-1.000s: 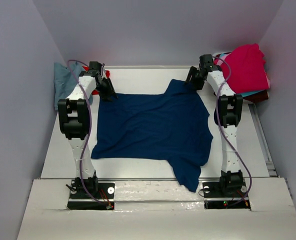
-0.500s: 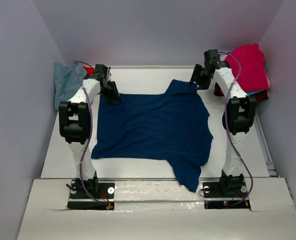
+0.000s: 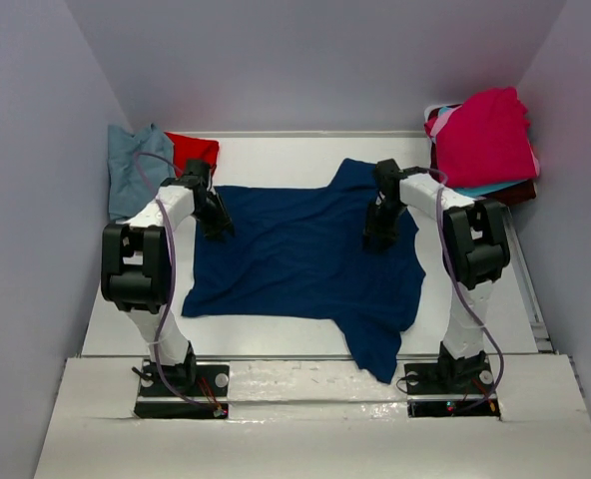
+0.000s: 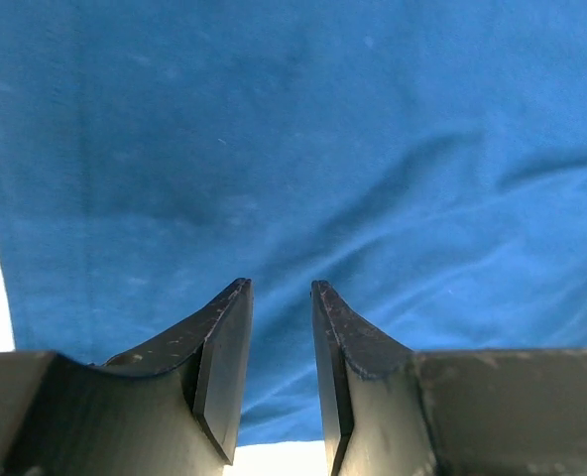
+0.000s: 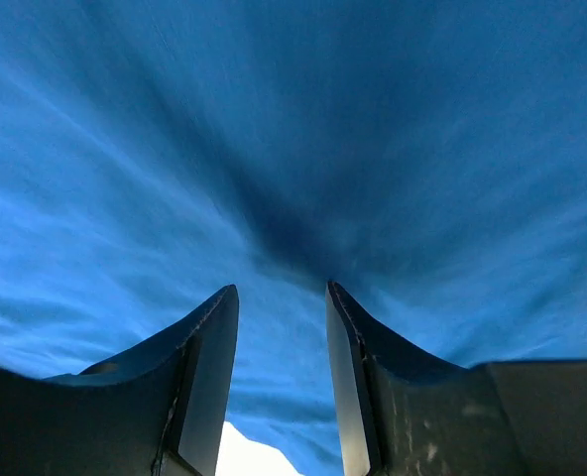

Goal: Fold and stack the t-shirts
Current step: Flatten the tshirt out

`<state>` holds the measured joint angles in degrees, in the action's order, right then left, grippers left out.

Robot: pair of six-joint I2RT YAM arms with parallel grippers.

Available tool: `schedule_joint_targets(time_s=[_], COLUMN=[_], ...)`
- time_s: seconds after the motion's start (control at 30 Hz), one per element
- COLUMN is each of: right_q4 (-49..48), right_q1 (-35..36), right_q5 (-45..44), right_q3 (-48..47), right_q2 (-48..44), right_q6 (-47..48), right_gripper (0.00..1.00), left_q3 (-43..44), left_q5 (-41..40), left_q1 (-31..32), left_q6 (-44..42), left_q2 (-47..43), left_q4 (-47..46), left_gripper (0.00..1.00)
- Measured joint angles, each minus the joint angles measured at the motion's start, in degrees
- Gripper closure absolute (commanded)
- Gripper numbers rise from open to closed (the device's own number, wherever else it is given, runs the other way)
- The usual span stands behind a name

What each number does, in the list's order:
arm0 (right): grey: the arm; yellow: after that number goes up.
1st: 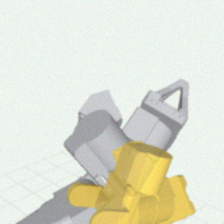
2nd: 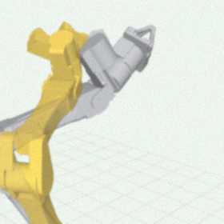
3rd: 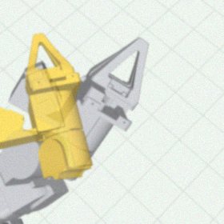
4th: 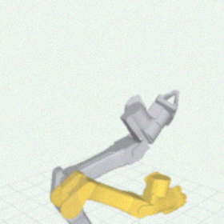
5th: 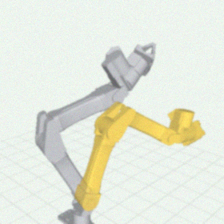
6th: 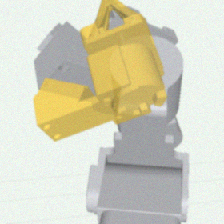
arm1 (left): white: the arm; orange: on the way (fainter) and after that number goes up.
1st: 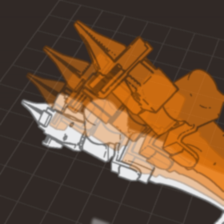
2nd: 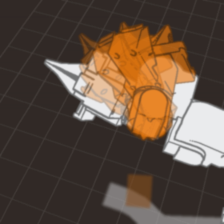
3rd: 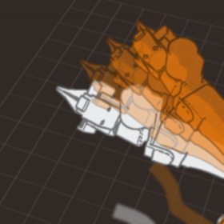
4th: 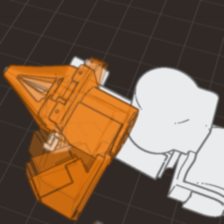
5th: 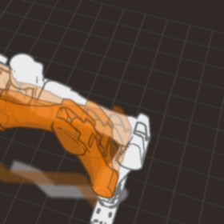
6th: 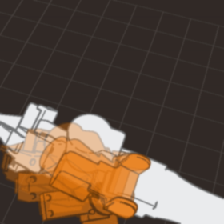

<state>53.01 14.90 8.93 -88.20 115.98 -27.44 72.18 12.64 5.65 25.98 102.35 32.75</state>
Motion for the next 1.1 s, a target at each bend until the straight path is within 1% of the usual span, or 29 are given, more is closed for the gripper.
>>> schedule_joint_targets(time_s=[0.07, 0.17, 0.37, 0.43, 0.57, 0.63, 0.83, 0.9, 0.97, 1.1], right_q4=[0.8, 0.8, 0.9, 1.1, 1.6, 1.9, 2.9, 3.0, 3.1, 3.0], right_q1=[1.7, 1.9, 1.2, 1.2, 1.2, 1.2, 1.2, 1.2, 1.2, 1.2], right_q5=[-0.2, -1.0, -3.2, -4.2, -5.9, -6.6, -9.9, -10.4, -10.4, -10.4], right_q3=[3.3, 4.2, 3.8, 2.9, 0.4, -0.8, -2.5, -2.6, -2.5, -0.9], right_q2=[0.0, 0.0, 0.0, 0.0, 0.0, 0.0, 0.2, 0.5, 1.5, 2.6], right_q6=[-0.5, -0.9, -1.3, -1.2, -0.7, -0.3, 0.7, 0.9, 0.9, 0.9], right_gripper=[0.54, 0.54, 0.52, 0.50, 0.47, 0.44, 0.44, 0.44, 0.44, 0.44], left_q3=[0.1, 1.4, 6.6, 7.3, 7.4, 7.4, 7.2, 6.7, 5.8, 4.1], left_q5=[-1.6, -4.8, -13.1, -15.0, -17.4, -17.9, -18.4, -18.4, -18.3, -17.4], left_q1=[-0.1, -0.1, -0.2, -0.3, -0.4, -0.4, -0.4, -0.4, -0.4, -0.7], left_q6=[-0.5, -1.9, -6.1, -7.1, -8.4, -8.9, -9.4, -9.4, -9.4, -9.5], left_q2=[0.1, 1.7, 7.2, 8.0, 8.5, 8.5, 8.9, 9.4, 9.5, 8.6], left_q4=[-0.1, 0.7, 3.5, 3.9, 4.9, 5.0, 4.8, 4.5, 3.7, 2.2], left_gripper=[0.58, 0.57, 0.52, 0.48, 0.47, 0.47, 0.45, 0.43, 0.38, 0.37])
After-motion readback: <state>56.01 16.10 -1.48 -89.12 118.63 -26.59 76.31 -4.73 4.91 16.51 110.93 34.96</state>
